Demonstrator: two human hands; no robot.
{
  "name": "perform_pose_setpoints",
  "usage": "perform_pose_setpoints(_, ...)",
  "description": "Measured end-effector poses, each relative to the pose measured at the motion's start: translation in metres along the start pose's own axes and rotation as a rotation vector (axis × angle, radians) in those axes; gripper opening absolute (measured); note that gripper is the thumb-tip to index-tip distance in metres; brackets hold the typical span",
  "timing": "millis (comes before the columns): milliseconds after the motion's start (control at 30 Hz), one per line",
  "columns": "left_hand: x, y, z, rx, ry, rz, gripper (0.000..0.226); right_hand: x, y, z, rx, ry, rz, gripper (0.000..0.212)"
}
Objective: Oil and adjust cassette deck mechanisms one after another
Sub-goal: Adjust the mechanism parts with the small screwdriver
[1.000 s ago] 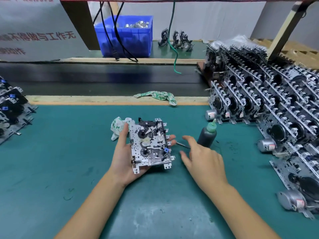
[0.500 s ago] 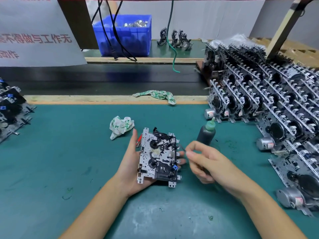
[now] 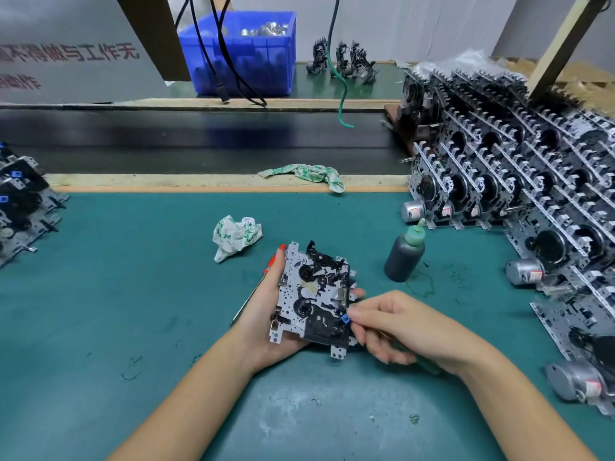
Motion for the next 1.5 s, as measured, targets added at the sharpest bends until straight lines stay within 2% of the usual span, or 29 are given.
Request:
perform_pose_setpoints(167,0.000,0.001,0.001,-0.006,-0.008,-0.028,0.082,0.002,-0.002,-0.003,-0.006,0.005,-0.057,0.042)
perform_pose_setpoints(467,-0.001,-0.002,-0.001,0.031,0.002,-0.126,0.075,0.002,0.001,-0.002,-0.012,0.007,-0.036,0.047)
perform_pose_setpoints(667,0.000,-0.003,-0.003,0.044,0.020,-0.144,0.071,0.002,0.001,-0.004,-0.065,0.060,0.022,0.056)
perform_pose_setpoints(867,0.002,-0.003,-0.004,0.034,0.039,-0.142,0.068,0.004,0.000,-0.001,-0.120,0.028,-0.044,0.068)
perform_pose_setpoints(1267,0.002,0.002,-0.004,0.070,0.074,-0.151,0.067,0.001,-0.002,-0.003,-0.205,0.033,0.002,0.063)
perform_pose_setpoints(1400,-0.002,0.001,-0.004,0.051,0.052,-0.126,0.075,0.001,-0.001,-0.002,-0.166,-0.037,-0.033,0.061)
perform_pose_setpoints(1500,-0.008,0.007,-0.006,-0.009,0.073,-0.057,0.086,-0.002,-0.011,-0.006,0.034,-0.099,-0.111,0.057)
Point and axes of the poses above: each hand's wrist, its own x-axis towards the middle knuckle, its own y-axis out of the palm, z = x × y, the point moved 7 cm from there along x, towards the middle knuckle
